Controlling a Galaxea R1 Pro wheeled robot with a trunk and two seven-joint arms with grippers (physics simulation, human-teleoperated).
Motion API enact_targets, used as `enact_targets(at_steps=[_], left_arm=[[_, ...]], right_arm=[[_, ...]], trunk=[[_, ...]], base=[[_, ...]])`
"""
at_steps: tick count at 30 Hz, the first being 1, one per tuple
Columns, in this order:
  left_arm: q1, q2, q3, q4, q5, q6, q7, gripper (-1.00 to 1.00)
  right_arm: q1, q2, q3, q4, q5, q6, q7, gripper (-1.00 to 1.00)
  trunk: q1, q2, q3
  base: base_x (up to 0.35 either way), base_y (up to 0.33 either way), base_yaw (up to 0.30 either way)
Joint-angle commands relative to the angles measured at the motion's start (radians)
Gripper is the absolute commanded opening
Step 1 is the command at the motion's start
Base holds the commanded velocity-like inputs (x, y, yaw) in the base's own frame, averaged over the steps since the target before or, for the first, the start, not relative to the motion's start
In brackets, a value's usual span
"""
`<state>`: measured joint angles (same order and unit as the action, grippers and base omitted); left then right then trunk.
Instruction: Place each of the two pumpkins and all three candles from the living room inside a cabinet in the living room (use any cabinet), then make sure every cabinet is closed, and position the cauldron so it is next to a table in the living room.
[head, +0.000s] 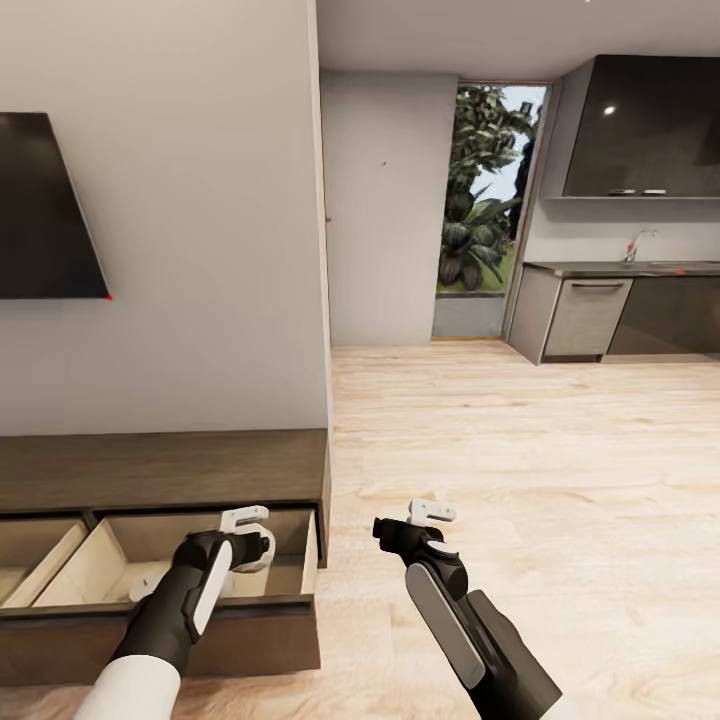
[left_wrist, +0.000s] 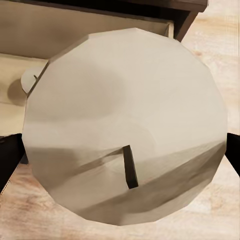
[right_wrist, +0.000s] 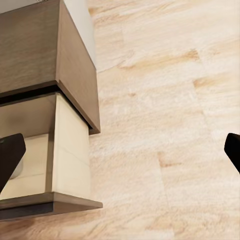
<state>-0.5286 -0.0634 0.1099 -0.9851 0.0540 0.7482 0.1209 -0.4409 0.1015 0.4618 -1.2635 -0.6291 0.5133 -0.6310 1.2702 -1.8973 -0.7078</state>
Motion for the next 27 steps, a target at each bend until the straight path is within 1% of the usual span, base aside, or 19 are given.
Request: enact_targets(at_steps=[1, 4, 11, 16, 22, 27], left_arm=[[-0.001, -0.001, -0.006, -0.001, 0.004, 0.004, 0.006, -1.00], [-0.001, 0.000, -0.017, -0.001, 0.003, 0.004, 0.006, -1.00], [-0.001, 0.000, -0.019, -0.001, 0.002, 0.006, 0.010, -1.00], [-0.001, 0.000, -0.019, 0.000, 0.002, 0.015, 0.012, -1.00], [-0.003, -0.001, -0.031, 0.054, 0.000, 0.020, 0.018, -1.00], [-0.004, -0.001, -0.033, 0.066, 0.000, 0.020, 0.029, -1.00]], right_arm=[[-0.001, 0.000, 0.001, -0.001, -0.008, 0.002, -0.009, 1.00], [-0.001, 0.000, 0.002, -0.001, -0.008, 0.002, -0.009, 1.00], [-0.001, 0.000, 0.002, -0.002, -0.008, 0.002, -0.009, 1.00], [-0.001, 0.000, 0.002, -0.002, -0.008, 0.002, -0.009, 1.00], [-0.001, 0.000, 0.003, -0.002, -0.008, 0.002, -0.009, 1.00], [-0.001, 0.000, 0.003, -0.002, -0.006, 0.002, -0.009, 1.00]], trunk=[[0.000, 0.000, -0.001], [0.000, 0.000, -0.001], [0.000, 0.000, -0.001], [0.000, 0.000, -0.001], [0.023, -0.042, -0.020], [0.042, -0.077, -0.036]], base=[[0.166, 0.000, 0.000], [0.158, 0.000, 0.000], [0.131, 0.000, 0.000], [0.025, 0.000, 0.000], [0.001, 0.000, 0.000], [0.000, 0.000, 0.000]])
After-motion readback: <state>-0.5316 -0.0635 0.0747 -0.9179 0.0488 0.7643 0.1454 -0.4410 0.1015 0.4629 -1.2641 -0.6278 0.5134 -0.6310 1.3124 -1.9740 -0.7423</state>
